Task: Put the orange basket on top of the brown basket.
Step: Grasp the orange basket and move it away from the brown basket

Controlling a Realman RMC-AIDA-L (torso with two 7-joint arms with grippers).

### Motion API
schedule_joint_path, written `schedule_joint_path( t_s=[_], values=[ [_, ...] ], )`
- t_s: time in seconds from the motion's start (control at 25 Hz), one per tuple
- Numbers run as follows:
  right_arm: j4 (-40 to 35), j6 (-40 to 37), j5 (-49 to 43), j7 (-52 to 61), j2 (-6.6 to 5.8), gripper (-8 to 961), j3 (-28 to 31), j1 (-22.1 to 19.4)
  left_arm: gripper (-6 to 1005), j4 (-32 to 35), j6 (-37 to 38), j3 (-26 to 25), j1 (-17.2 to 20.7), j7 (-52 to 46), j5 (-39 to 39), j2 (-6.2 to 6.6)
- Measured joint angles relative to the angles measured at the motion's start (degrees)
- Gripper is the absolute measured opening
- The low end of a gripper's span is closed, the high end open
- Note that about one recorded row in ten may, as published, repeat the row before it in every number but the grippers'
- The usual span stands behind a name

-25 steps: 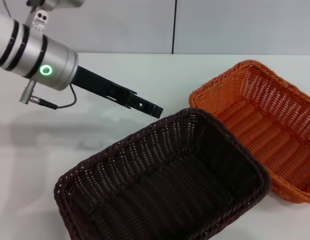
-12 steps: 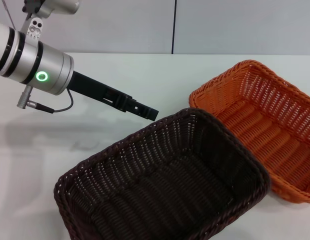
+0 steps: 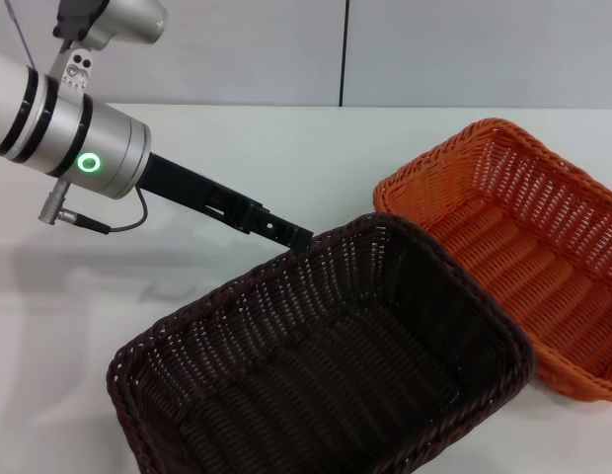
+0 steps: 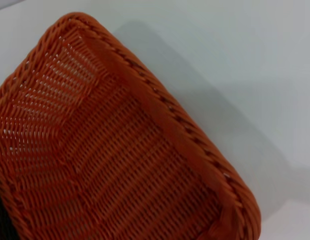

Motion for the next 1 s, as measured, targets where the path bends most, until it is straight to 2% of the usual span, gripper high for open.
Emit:
schedule_joint_path(
  t_s=[0.32,0.4,0.44,0.48,0.6,0.68,1.0],
  values=[
    [4.6,3.4,0.1,-0.2,0.46,831,0.1,-0.7,858,1.2,0.2,0.1,0.0,0.6,0.2,0.0],
    [5.1,4.4,0.2,-0.5,1.11,831,0.1,-0.7,858,1.3,0.2,0.1,0.0,0.6,0.2,0.0],
    [5.2,5.2,0.3,-0.8,1.89,831,0.3,-0.8,858,1.5,0.2,0.1,-0.1,0.6,0.2,0.0],
    [5.2,5.2,0.3,-0.8,1.89,831,0.3,-0.8,858,1.5,0.2,0.1,-0.1,0.6,0.2,0.0],
    [5.1,6.9,1.2,-0.8,3.16,831,0.4,-0.8,858,1.7,0.3,0.2,-0.1,0.7,0.2,0.0],
    [5.6,8.0,2.0,-0.8,3.54,832,0.1,-0.8,858,2.0,0.6,0.1,-0.1,0.7,0.2,-0.05],
    [9.7,11.5,2.4,-1.8,3.77,831,-1.1,-0.1,858,2.4,1.0,-0.4,0.8,0.7,0.1,0.59]
  ],
)
